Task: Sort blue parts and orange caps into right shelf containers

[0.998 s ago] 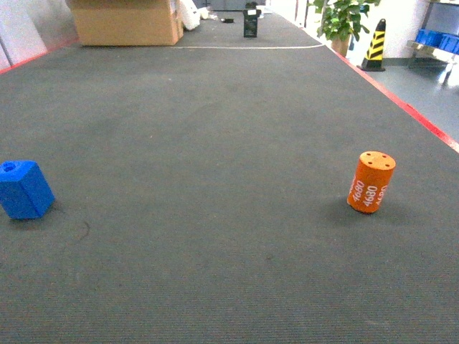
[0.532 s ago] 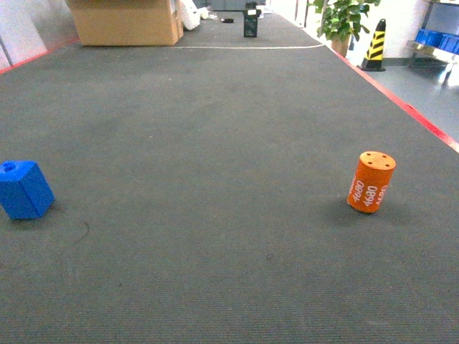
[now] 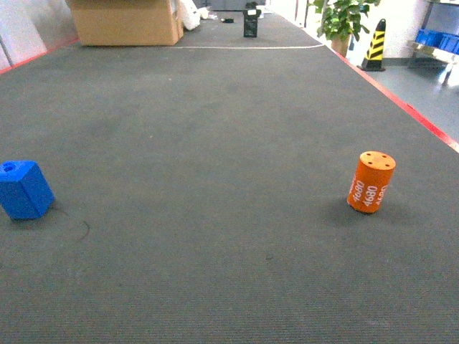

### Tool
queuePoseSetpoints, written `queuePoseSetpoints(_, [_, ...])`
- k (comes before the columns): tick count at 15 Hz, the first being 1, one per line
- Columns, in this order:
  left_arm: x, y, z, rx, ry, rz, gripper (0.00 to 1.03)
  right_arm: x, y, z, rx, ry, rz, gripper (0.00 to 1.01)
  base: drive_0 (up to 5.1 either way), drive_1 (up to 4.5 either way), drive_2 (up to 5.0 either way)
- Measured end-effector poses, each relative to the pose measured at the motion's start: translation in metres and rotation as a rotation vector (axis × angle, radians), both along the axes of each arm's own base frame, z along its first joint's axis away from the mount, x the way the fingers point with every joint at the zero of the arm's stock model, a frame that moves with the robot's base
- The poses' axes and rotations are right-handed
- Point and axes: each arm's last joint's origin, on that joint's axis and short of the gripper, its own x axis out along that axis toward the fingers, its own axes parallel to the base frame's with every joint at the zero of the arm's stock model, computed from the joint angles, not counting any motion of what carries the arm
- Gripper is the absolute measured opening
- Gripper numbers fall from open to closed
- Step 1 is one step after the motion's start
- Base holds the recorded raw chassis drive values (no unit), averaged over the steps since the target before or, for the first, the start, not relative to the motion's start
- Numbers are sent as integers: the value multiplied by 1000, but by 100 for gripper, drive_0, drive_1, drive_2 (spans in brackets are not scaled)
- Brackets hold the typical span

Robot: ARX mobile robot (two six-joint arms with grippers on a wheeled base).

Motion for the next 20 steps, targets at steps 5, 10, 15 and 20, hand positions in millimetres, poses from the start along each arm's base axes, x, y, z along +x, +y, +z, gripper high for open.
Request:
queuePoseSetpoints(5, [0, 0, 0, 0, 0, 0, 98, 21, 7, -8, -72, 183, 89, 98, 0, 0, 0])
queuePoseSetpoints(10, [0, 0, 0, 0, 0, 0, 98, 57, 7, -14, -75, 238, 82, 98, 0, 0, 0])
queuePoseSetpoints(15, [0, 0, 0, 0, 0, 0, 98, 166, 15, -15, -61, 313, 152, 98, 0, 0, 0])
queuePoseSetpoints(20, [0, 0, 0, 0, 0, 0, 98, 301, 69, -29, -46, 479, 182, 98, 0, 0, 0])
